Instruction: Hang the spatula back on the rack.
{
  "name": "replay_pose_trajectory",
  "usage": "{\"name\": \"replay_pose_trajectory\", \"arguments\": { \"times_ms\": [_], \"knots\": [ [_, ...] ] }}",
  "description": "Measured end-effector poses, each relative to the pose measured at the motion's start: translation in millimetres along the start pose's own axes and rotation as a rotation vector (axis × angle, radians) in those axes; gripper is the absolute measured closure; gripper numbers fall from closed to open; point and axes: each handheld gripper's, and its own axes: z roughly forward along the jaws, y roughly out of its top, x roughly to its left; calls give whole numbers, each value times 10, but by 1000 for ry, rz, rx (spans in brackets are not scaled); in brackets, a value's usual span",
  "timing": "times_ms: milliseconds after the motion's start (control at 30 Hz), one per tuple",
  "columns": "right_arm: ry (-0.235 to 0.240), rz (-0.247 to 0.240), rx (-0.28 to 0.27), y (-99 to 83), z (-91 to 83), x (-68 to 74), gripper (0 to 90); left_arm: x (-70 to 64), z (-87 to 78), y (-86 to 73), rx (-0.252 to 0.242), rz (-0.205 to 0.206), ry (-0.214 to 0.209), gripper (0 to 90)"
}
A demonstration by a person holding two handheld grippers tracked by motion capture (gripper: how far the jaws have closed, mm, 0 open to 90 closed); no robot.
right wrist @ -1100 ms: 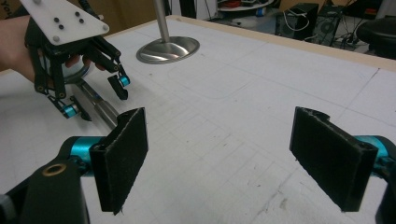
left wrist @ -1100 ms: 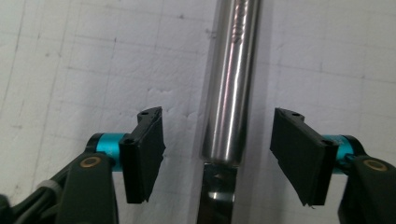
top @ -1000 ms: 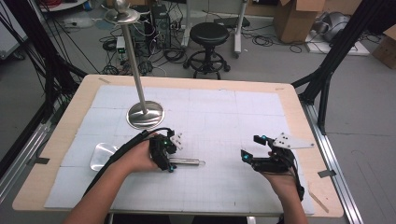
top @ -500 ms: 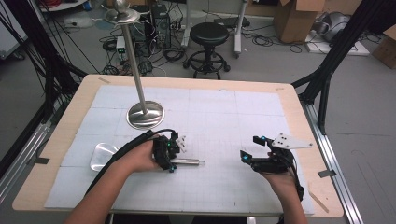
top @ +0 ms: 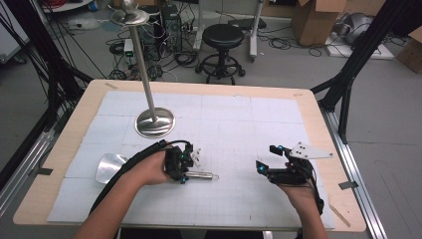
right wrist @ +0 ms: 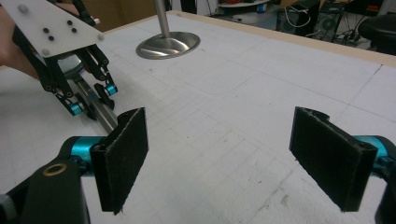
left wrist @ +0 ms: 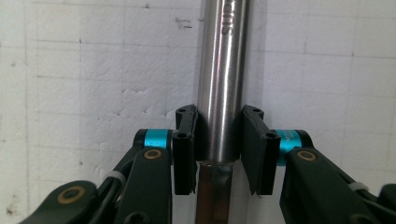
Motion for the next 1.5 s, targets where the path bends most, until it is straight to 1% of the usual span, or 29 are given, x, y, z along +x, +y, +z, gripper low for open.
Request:
{"name": "replay_pose_trajectory", "arguments": {
  "times_ms": [67,100,133,200,300,367,467,500,533,633,733,767,833,933,967,1000,1067,1133,1167,1200,1267,1467,1500],
  "knots": [
    [-1,5,2,-4,-3,-4,185,-13,-26,-3,-4,2,30,683],
    [-1,5,1,-6,-2,-7,185,-6,-51,-14,-14,-9,39,685],
    [-1,6,1,-7,-1,-8,185,4,-78,-23,-27,-15,40,685],
    [-1,5,1,-6,-1,-8,185,25,-171,-64,-67,-35,49,685],
    [1,4,3,-7,4,-9,185,55,-342,-142,-137,-68,57,684],
    [2,11,6,-8,7,-4,185,73,-460,-201,-183,-93,71,685],
    [1,4,4,-8,15,-2,185,88,-633,-310,-271,-145,84,687],
    [1,3,5,-8,15,-1,185,91,-675,-333,-289,-154,88,687],
    [2,3,4,-8,15,-1,185,95,-737,-371,-324,-169,95,688],
    [3,9,6,-9,17,7,185,101,-876,-454,-405,-216,94,688],
    [2,2,6,-10,26,7,185,99,-977,-519,-466,-244,102,688],
    [3,7,11,-11,27,13,185,102,-1012,-542,-477,-246,104,689],
    [3,1,10,-12,35,12,185,104,-1071,-582,-508,-258,103,689],
    [4,6,13,-14,40,16,185,102,-1187,-653,-591,-290,94,689],
    [4,6,13,-15,41,16,185,98,-1214,-667,-606,-300,89,690],
    [4,7,13,-16,42,16,185,104,-1265,-693,-625,-297,91,690],
    [3,6,14,-16,47,15,185,102,-1336,-730,-664,-309,90,690],
    [4,4,12,-16,51,11,185,100,-1405,-763,-705,-324,94,690],
    [4,3,11,-15,51,11,185,100,-1431,-779,-718,-328,96,690],
    [3,4,11,-14,51,14,185,98,-1470,-800,-746,-336,100,691],
    [6,6,12,-14,48,18,185,100,-1530,-836,-780,-336,104,691],
    [8,9,10,-13,45,19,185,93,-1671,-947,-876,-358,123,691],
    [8,9,10,-13,45,20,185,92,-1696,-975,-900,-367,128,691]
  ]
}}
